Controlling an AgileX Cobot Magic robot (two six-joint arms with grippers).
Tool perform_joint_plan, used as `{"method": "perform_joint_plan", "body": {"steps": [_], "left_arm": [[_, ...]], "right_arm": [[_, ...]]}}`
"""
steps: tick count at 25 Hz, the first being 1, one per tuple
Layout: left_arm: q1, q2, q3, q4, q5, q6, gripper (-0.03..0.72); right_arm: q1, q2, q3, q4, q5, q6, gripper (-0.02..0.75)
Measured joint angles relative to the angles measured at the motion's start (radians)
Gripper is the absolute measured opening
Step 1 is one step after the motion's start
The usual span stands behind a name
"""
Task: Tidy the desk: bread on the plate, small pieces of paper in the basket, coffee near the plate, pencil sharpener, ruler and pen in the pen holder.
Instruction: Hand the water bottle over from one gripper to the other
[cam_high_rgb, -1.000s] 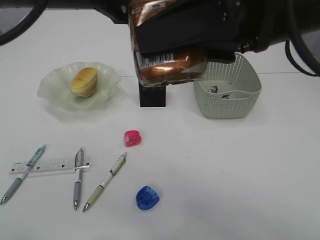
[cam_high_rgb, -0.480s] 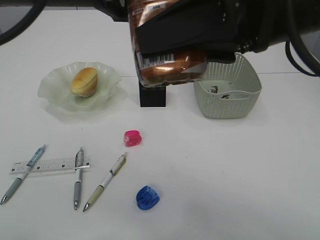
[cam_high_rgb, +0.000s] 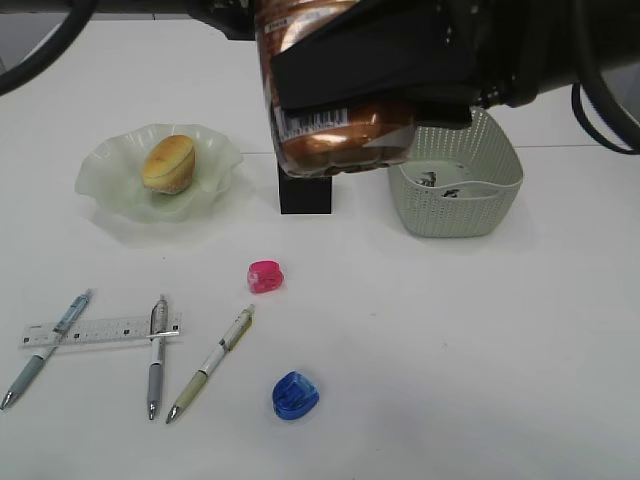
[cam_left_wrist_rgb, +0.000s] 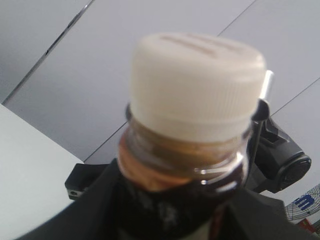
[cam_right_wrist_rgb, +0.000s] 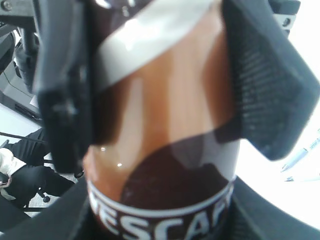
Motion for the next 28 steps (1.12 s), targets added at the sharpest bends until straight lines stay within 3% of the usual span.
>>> {"method": "perform_joint_plan", "body": {"steps": [4,10,16,22,28], "left_arm": [[0.0,0.0,0.0,0.0,0.0,0.002,0.316],[0.0,0.003,0.0,0.0,-0.004,0.001,0.288],[0.0,0.005,0.0,0.0,-0.004,-0.002,0.287],[0.0,0.005,0.0,0.0,-0.004,-0.005,0.287],[0.0,0.005,0.0,0.004,-0.006,-0.005,0.287]], "right_arm": [[0.0,0.0,0.0,0.0,0.0,0.002,0.419],[0.0,-0.001,0.0,0.002,0.002,0.018,0.624],[0.0,-0.002,0.0,0.004,0.002,0.021,0.633],[0.0,-0.002,0.0,0.0,-0.004,0.039,0.56],[0.0,-0.002,-0.002,-0.002,-0.004,0.117,0.655]]}}
